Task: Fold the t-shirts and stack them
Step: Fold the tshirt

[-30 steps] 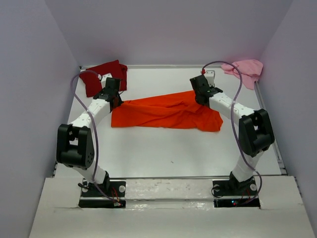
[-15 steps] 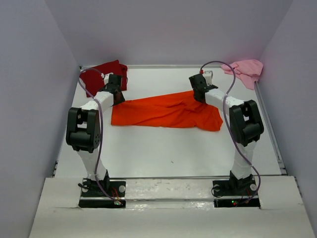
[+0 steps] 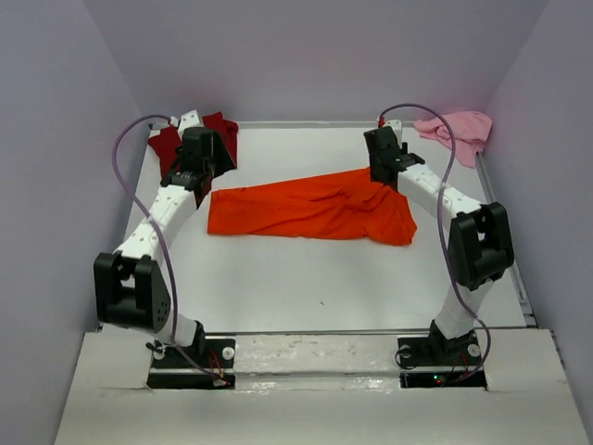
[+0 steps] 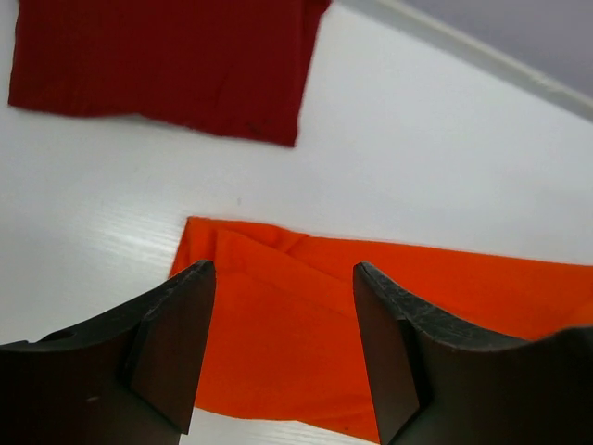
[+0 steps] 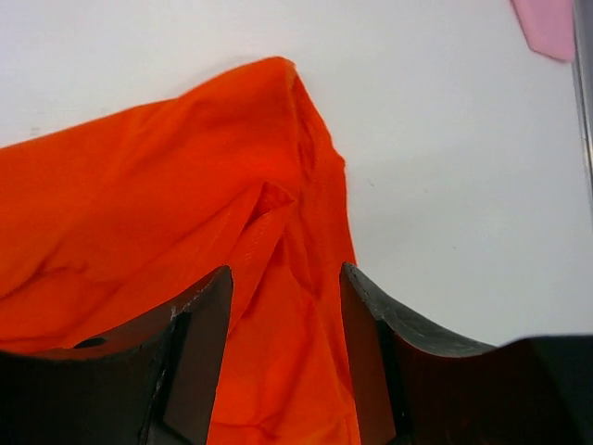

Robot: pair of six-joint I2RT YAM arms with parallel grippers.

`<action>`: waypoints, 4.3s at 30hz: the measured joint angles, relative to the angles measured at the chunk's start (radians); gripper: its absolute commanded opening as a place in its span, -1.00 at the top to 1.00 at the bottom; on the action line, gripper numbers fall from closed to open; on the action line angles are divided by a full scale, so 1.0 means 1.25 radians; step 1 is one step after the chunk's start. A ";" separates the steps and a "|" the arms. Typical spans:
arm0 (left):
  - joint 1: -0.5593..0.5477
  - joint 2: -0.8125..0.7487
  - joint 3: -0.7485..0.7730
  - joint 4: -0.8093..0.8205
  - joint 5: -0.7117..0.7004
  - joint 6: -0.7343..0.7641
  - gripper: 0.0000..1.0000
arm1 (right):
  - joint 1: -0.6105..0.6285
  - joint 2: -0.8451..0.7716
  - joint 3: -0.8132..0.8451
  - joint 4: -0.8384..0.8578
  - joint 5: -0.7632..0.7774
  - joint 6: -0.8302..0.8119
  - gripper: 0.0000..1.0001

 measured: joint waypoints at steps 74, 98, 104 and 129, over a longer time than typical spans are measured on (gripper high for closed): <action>-0.089 -0.140 -0.068 0.071 0.013 0.026 -0.43 | 0.052 0.278 0.214 -0.093 -0.164 0.061 -0.10; -0.085 -0.140 -0.068 0.073 0.056 0.022 -0.43 | 0.042 0.388 0.363 -0.113 -0.182 0.026 -0.12; -0.085 -0.140 -0.068 0.077 0.065 0.020 -0.43 | 0.042 0.378 0.363 -0.123 -0.214 0.013 -0.32; -0.097 0.222 -0.021 0.004 0.106 0.002 -0.36 | 0.036 0.121 0.038 -0.108 -0.255 0.079 -0.35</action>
